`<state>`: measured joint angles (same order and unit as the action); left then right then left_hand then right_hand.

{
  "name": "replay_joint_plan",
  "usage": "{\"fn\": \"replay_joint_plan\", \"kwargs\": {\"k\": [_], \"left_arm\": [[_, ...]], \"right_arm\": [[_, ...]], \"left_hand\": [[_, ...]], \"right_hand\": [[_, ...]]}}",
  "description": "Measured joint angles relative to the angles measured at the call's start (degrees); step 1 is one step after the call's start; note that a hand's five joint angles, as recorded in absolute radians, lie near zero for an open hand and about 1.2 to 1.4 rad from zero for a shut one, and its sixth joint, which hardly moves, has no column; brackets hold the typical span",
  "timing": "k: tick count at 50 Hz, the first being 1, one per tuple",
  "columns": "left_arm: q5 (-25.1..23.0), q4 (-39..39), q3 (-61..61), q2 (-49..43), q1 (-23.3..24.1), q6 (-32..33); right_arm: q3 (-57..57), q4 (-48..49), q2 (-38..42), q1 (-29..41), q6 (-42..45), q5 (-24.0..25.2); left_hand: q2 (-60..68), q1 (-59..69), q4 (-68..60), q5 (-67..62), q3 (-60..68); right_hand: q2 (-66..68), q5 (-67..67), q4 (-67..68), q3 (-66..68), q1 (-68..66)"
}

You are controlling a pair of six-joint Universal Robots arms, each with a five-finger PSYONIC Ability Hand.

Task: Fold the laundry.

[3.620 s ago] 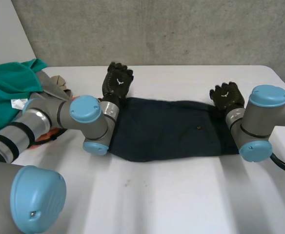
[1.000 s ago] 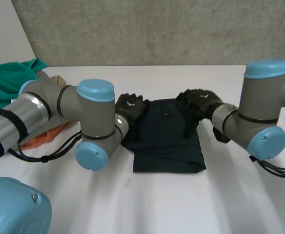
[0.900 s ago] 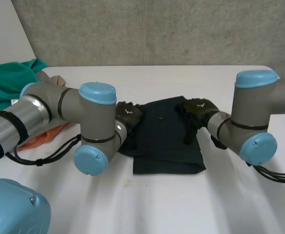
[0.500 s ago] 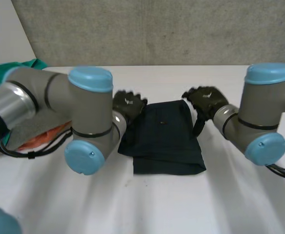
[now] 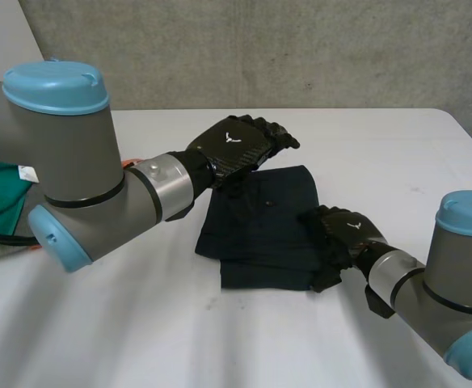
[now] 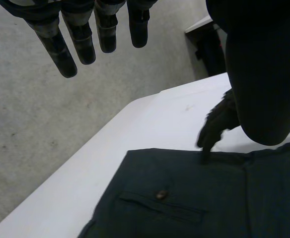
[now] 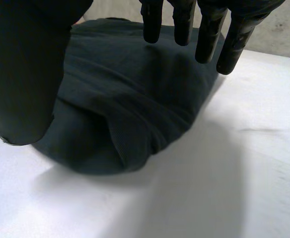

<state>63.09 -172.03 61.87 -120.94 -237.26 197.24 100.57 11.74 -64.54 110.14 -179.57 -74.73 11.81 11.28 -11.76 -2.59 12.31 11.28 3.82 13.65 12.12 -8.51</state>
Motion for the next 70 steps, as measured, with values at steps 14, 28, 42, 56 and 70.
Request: {"fn": "replay_joint_plan", "kwargs": {"k": [14, 28, 42, 56, 70], "left_arm": [[-0.6, 0.3, 2.8, 2.0, -0.2, -0.2], [-0.5, 0.1, 3.1, 2.7, -0.6, -0.1], [-0.5, -0.1, 2.7, 3.5, -0.5, -0.3], [-0.3, -1.1, 0.7, 3.2, -0.6, -0.8], [-0.3, -1.2, 0.0, 2.5, -0.5, -1.0]], "right_arm": [[-10.6, 4.2, 11.9, 0.9, -0.6, -0.3], [-13.0, 4.5, 13.1, 0.3, -1.1, -0.8], [-29.1, 4.6, 18.5, -4.1, -1.0, -7.2], [-65.3, -4.9, 37.5, -19.6, 2.5, -9.0], [-90.7, -14.4, 51.3, -28.7, 10.9, -6.4]], "left_hand": [[0.0, 0.0, 0.0, 0.0, 0.0], [0.0, 0.0, 0.0, 0.0, 0.0], [0.0, 0.0, 0.0, 0.0, 0.0], [0.0, 0.0, 0.0, 0.0, 0.0], [0.0, 0.0, 0.0, 0.0, 0.0]], "right_hand": [[12.4, 7.5, 9.4, 11.6, -13.5], [55.4, 46.3, 54.2, 48.9, -44.6], [56.3, 47.7, 54.3, 50.5, -49.5], [56.3, 48.7, 55.1, 51.4, -49.8], [56.3, 48.9, 55.1, 51.4, -49.8]]}}
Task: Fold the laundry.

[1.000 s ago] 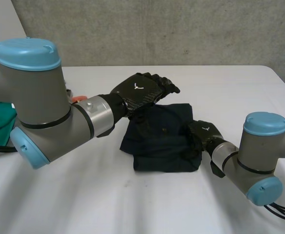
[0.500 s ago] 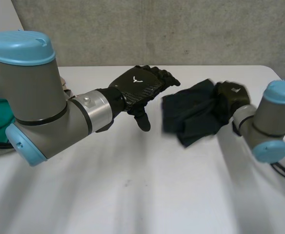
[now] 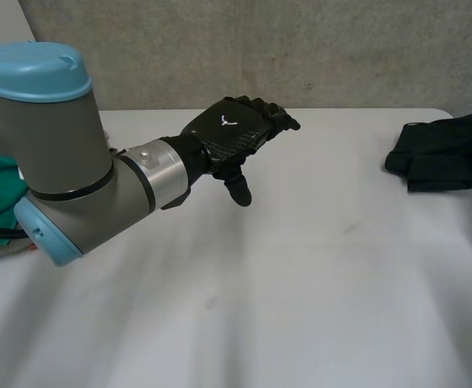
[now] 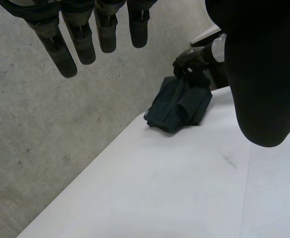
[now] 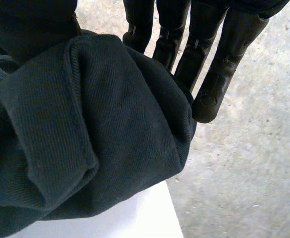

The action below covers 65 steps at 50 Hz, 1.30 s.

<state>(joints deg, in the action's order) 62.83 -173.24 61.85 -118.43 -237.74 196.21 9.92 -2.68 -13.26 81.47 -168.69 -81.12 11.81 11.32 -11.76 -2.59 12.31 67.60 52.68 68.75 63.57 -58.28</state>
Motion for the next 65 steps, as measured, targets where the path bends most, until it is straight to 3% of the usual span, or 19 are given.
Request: {"fn": "replay_joint_plan", "kwargs": {"k": [4, 5, 6, 7, 9, 18, 28, 33, 34, 40, 45, 47, 50, 51, 52, 58, 62, 63, 65], "left_arm": [[0.0, 0.0, 0.0, -0.2, 0.0, 0.0], [0.0, 0.0, 0.0, -0.4, 0.0, 0.0], [0.0, 0.0, 0.0, -0.4, 0.0, 0.0], [0.0, 0.0, 0.0, -0.6, 0.0, 0.1], [0.0, 0.0, 0.1, -0.7, 0.0, 0.1], [0.0, 0.1, 0.4, -0.8, 0.1, 0.0], [0.0, 0.1, 0.5, -0.6, -0.1, -0.1], [0.2, 0.0, 0.4, -0.3, -0.2, -0.2], [0.6, 0.0, 0.3, -0.1, -0.2, -0.2], [5.5, -1.0, -0.1, 1.2, -1.1, -0.2], [18.0, -4.9, -0.7, 3.2, -5.3, 0.4], [24.1, -6.8, -0.8, 3.7, -8.0, 1.9], [28.0, -8.0, -0.9, 3.7, -10.4, 4.3], [30.9, -9.0, -0.8, 3.3, -13.4, 8.8], [31.9, -9.3, -0.7, 2.8, -15.1, 11.6], [33.9, -11.4, -0.7, -2.0, -25.1, 27.0], [33.9, -12.7, -0.8, -4.3, -28.5, 30.2], [33.8, -14.9, -1.1, -7.3, -32.1, 32.0], [33.6, -16.4, -1.4, -8.9, -33.7, 32.3]], "right_arm": [[-0.2, 0.3, 0.0, -0.6, 2.8, 0.2], [-0.2, 0.8, 0.2, -0.9, 5.7, -0.8], [-0.2, 1.0, 0.2, -0.9, 6.3, -1.1], [-0.2, 1.7, 0.5, -0.9, 9.2, -2.6], [-0.1, 3.4, 0.8, -0.9, 13.5, -4.9], [0.5, 10.4, 1.4, -1.7, 24.7, -10.5], [3.2, 12.3, -0.3, -1.6, 28.5, -12.2], [11.7, 15.0, -6.2, -0.5, 26.1, -11.4], [19.6, 17.6, -12.0, 0.3, 23.0, -9.9], [38.7, 24.0, -26.3, 2.2, 15.4, -6.3], [58.1, 30.5, -41.2, 4.2, 6.6, -1.0], [65.8, 32.2, -47.6, 5.4, 1.5, 5.3], [68.5, 32.4, -49.9, 5.9, -0.3, 8.1], [76.0, 30.6, -56.8, 7.5, -4.8, 17.9], [78.0, 29.1, -58.7, 8.1, -5.6, 21.0], [84.1, 19.8, -63.1, 10.8, -2.6, 27.9], [85.6, 17.4, -63.3, 11.6, 0.7, 28.2], [87.4, 15.5, -63.1, 12.4, 5.7, 27.9], [88.6, 14.8, -62.8, 12.7, 9.2, 27.6]], "left_hand": [[0.0, 0.0, 0.0, 0.0, 0.0], [0.0, 0.0, 0.0, 0.0, 0.0], [0.0, 0.0, 0.0, 0.0, 0.0], [0.0, 0.0, 0.0, 0.0, 0.0], [0.0, 0.0, 0.0, 0.0, 0.0], [0.0, 0.0, 0.0, 0.0, 0.0], [0.0, 0.0, 0.0, 0.0, 0.0], [0.0, 0.0, 0.0, 0.0, 0.0], [0.0, 0.0, 0.0, 0.0, 0.0], [0.0, 0.1, 0.0, 0.0, 0.0], [0.0, 0.0, 0.0, 0.0, 0.0], [0.0, 0.0, 0.0, 0.0, 0.0], [0.0, 0.0, 0.0, 0.0, 0.0], [0.0, 0.0, 0.0, 0.0, 0.0], [0.0, 0.0, 0.0, 0.0, 0.0], [0.0, 0.0, 0.0, 0.0, 0.0], [0.0, 0.0, 0.0, 0.0, 0.0], [0.0, 0.0, 0.0, 0.0, 0.0], [0.0, 0.0, 0.0, 0.0, 0.0]], "right_hand": [[-0.9, -0.3, -0.4, -0.4, 0.5], [-28.9, -24.1, -27.7, -25.5, 25.2], [-28.9, -24.1, -27.7, -25.5, 25.2], [-45.8, -41.1, -45.5, -42.6, 40.8], [-53.7, -47.7, -54.2, -50.0, 45.7], [-55.0, -48.2, -55.1, -51.4, 46.2], [-55.0, -48.2, -55.1, -51.4, 46.2], [-55.0, -48.6, -55.1, -51.4, 46.2], [-55.0, -48.7, -55.1, -51.4, 46.2], [-55.0, -48.8, -55.1, -51.4, 46.2], [-55.0, -48.8, -55.1, -51.4, 46.2], [-55.0, -48.8, -55.1, -51.4, 46.2], [-55.0, -48.9, -55.1, -51.4, 46.2], [-55.0, -49.1, -55.1, -51.4, 46.2], [-55.0, -49.1, -55.1, -51.4, 46.2], [-55.0, -49.1, -55.1, -51.4, 46.3], [-55.0, -49.1, -55.1, -51.4, 46.3], [-55.0, -49.1, -55.1, -51.4, 46.3], [-55.0, -49.1, -55.1, -51.4, 46.3]]}}
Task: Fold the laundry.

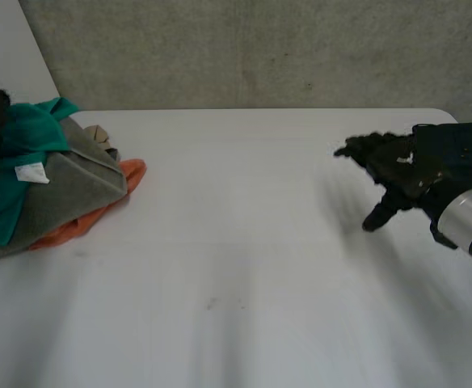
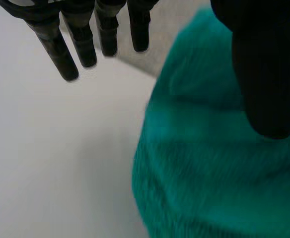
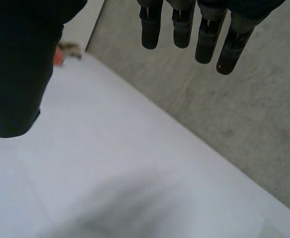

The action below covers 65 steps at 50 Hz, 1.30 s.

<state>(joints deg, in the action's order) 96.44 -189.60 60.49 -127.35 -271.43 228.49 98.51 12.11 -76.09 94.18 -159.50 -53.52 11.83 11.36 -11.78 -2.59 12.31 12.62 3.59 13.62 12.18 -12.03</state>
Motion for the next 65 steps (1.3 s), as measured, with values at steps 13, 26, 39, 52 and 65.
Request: {"fn": "replay_joint_plan", "kwargs": {"k": [13, 26, 39, 52, 65], "left_arm": [[-0.6, -11.1, 3.7, 6.9, 3.3, -17.7], [-9.5, -8.7, 8.9, 16.9, 21.7, -37.5], [-15.9, -11.0, 9.0, 8.3, 36.3, -54.0], [-13.5, -14.4, -1.1, -5.1, 45.6, -56.9], [-10.8, -15.9, -16.2, -16.6, 52.7, -56.6]], "right_arm": [[1.3, 0.2, 0.5, -0.3, 5.3, -2.8], [0.2, 0.5, 0.1, -0.5, 4.4, -9.0], [-0.1, 0.6, 0.1, -0.5, 4.5, -11.0], [-0.3, 0.5, 0.4, 0.1, 4.6, -16.0], [-1.2, 0.6, 0.5, -0.5, 4.6, -20.1]], "left_hand": [[56.5, 55.1, -56.8, -51.0, 55.6], [56.8, 55.1, -56.8, -51.0, 56.0], [56.8, 55.1, -57.0, -51.0, 56.0], [56.8, 55.1, -57.0, -51.0, 56.0], [56.6, 55.0, -56.8, -51.0, 55.8]], "right_hand": [[0.0, 0.0, 0.0, 0.0, 0.0], [0.0, 0.0, 0.0, 0.0, 0.0], [0.0, 0.0, 0.0, 0.0, 0.0], [0.0, 0.0, 0.0, 0.0, 0.0], [0.0, 0.0, 0.0, 0.0, 0.0]]}}
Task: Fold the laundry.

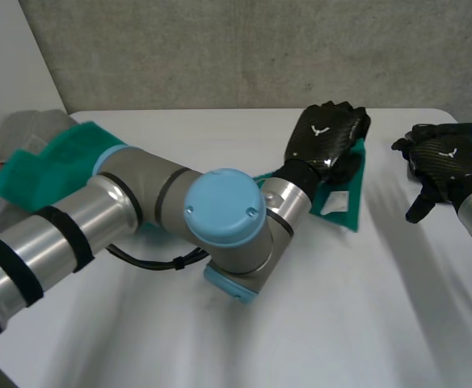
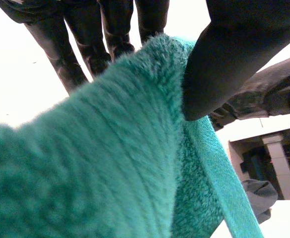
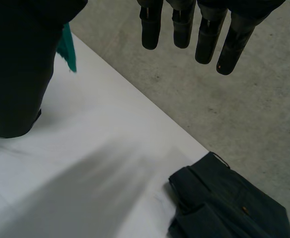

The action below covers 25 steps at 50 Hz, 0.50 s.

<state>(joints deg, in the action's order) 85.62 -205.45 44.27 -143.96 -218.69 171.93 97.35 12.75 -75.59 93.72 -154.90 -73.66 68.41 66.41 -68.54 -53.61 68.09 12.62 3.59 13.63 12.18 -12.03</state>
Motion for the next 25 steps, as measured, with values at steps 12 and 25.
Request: {"fn": "replay_joint_plan", "kwargs": {"k": [12, 25], "left_arm": [[-0.6, 1.6, 11.5, 12.3, -8.0, 1.9], [-0.9, 11.1, 37.0, 34.5, -31.3, 22.9]], "right_arm": [[-1.1, -0.5, -0.1, -0.1, 0.1, -1.7], [-1.8, -12.3, -0.5, 3.8, 3.4, 0.6]], "left_hand": [[-55.3, -54.2, 55.6, 50.8, -54.5], [-55.3, -54.2, 55.6, 50.9, -54.5]], "right_hand": [[0.0, 0.0, 0.0, 0.0, 0.0], [0.0, 0.0, 0.0, 0.0, 0.0]]}}
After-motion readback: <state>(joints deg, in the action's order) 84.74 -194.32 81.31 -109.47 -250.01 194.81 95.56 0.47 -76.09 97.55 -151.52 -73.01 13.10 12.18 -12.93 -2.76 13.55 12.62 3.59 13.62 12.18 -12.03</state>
